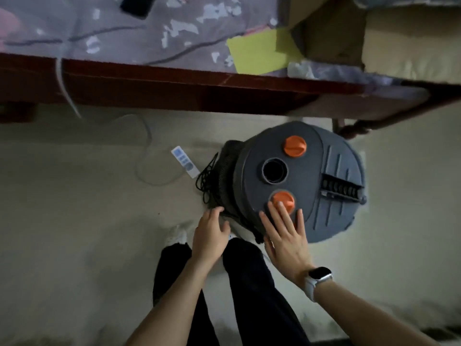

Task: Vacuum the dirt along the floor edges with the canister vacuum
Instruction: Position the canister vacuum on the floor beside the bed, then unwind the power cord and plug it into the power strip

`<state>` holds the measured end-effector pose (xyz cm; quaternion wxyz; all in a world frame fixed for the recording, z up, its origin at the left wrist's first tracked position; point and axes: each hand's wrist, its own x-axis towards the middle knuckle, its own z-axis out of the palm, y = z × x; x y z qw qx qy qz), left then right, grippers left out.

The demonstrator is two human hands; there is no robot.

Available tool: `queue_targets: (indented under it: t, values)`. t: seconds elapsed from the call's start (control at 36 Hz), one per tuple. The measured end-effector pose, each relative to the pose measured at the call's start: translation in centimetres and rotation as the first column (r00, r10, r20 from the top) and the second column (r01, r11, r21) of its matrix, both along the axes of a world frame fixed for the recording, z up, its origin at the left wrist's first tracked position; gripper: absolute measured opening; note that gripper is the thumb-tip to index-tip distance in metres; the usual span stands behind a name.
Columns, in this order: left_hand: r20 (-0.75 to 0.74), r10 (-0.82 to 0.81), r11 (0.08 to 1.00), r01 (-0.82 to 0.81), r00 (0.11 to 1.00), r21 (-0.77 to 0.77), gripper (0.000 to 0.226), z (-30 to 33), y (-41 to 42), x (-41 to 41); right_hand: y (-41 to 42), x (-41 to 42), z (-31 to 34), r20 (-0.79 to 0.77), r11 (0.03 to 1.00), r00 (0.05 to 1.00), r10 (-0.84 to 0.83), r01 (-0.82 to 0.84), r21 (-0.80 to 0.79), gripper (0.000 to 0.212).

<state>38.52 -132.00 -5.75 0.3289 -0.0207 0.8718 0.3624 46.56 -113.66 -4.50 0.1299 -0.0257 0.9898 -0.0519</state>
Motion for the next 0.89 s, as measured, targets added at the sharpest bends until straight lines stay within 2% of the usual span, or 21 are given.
queue_targets:
  t: [0.14, 0.19, 0.25, 0.31, 0.36, 0.42, 0.47, 0.53, 0.61, 0.64, 0.69, 0.72, 0.78, 0.83, 0.89]
  values:
    - [-0.068, -0.278, 0.960, 0.280, 0.958, 0.018, 0.040, -1.9, -0.1, -0.2, -3.7, 3.5, -0.6, -0.037, 0.956, 0.956, -0.291, 0.289, -0.058, 0.058]
    - [-0.133, -0.431, 0.902, 0.431, 0.893, -0.028, 0.039, -2.9, -0.6, 0.2, -5.9, 4.5, -1.0, -0.056, 0.915, 0.920, -0.388, 0.378, -0.143, 0.056]
    - [-0.143, -0.558, 0.830, 0.550, 0.817, -0.099, 0.042, -3.3, -1.1, 0.3, -7.8, 5.3, -2.0, -0.035, 0.826, 0.850, -0.526, 0.501, -0.257, 0.053]
    - [-0.127, -0.634, 0.773, 0.620, 0.763, -0.137, 0.047, -4.1, -1.5, 0.2, -9.3, 5.9, -3.5, 0.030, 0.684, 0.733, -0.680, 0.649, -0.333, 0.049]
    - [-0.120, -0.673, 0.739, 0.659, 0.730, -0.140, 0.050, -4.8, -2.0, 0.0, -9.9, 6.1, -5.6, 0.101, 0.549, 0.603, -0.791, 0.773, -0.317, 0.048]
    - [-0.109, -0.690, 0.723, 0.678, 0.715, -0.132, 0.050, -5.1, -2.5, -0.2, -9.9, 5.9, -7.8, 0.152, 0.414, 0.465, -0.872, 0.867, -0.278, 0.049]
    - [-0.112, -0.697, 0.717, 0.686, 0.708, -0.125, 0.048, -5.9, -3.0, -0.3, -9.6, 5.1, -9.7, 0.213, 0.276, 0.349, -0.913, 0.911, -0.307, 0.053]
    - [-0.105, -0.692, 0.722, 0.682, 0.715, -0.117, 0.046, -6.6, -3.6, -0.4, -9.4, 4.0, -11.1, 0.283, 0.079, 0.211, -0.936, 0.906, -0.417, 0.053]
    - [-0.104, -0.680, 0.733, 0.674, 0.726, -0.086, 0.044, -7.6, -4.1, -0.5, -9.7, 2.0, -12.1, 0.449, -0.331, -0.056, -0.892, 0.758, -0.562, 0.052]
    - [-0.105, -0.672, 0.740, 0.668, 0.733, -0.079, 0.043, -7.8, -4.2, -0.6, -9.9, 1.5, -12.3, 0.498, -0.433, -0.118, -0.859, 0.688, -0.583, 0.053]
    - [-0.092, -0.653, 0.758, 0.649, 0.752, -0.066, 0.043, -8.0, -4.0, -0.9, -10.2, 1.1, -12.9, 0.556, -0.555, -0.206, -0.805, 0.593, -0.583, 0.046]
    - [-0.087, -0.642, 0.767, 0.640, 0.762, -0.054, 0.043, -8.0, -3.8, -1.0, -10.3, 1.1, -13.1, 0.571, -0.588, -0.241, -0.785, 0.580, -0.564, 0.040]
    - [-0.072, -0.606, 0.795, 0.606, 0.792, -0.033, 0.044, -7.7, -3.3, -1.3, -10.6, 1.7, -13.0, 0.559, -0.594, -0.267, -0.785, 0.583, -0.554, 0.037]
    - [-0.038, -0.554, 0.832, 0.554, 0.831, -0.015, 0.044, -7.3, -2.7, -1.6, -10.9, 2.2, -12.3, 0.514, -0.532, -0.235, -0.825, 0.630, -0.566, 0.034]
    - [-0.005, -0.504, 0.863, 0.504, 0.863, 0.003, 0.043, -6.9, -2.0, -1.8, -11.2, 2.6, -11.5, 0.485, -0.424, -0.142, -0.863, 0.728, -0.539, 0.027]
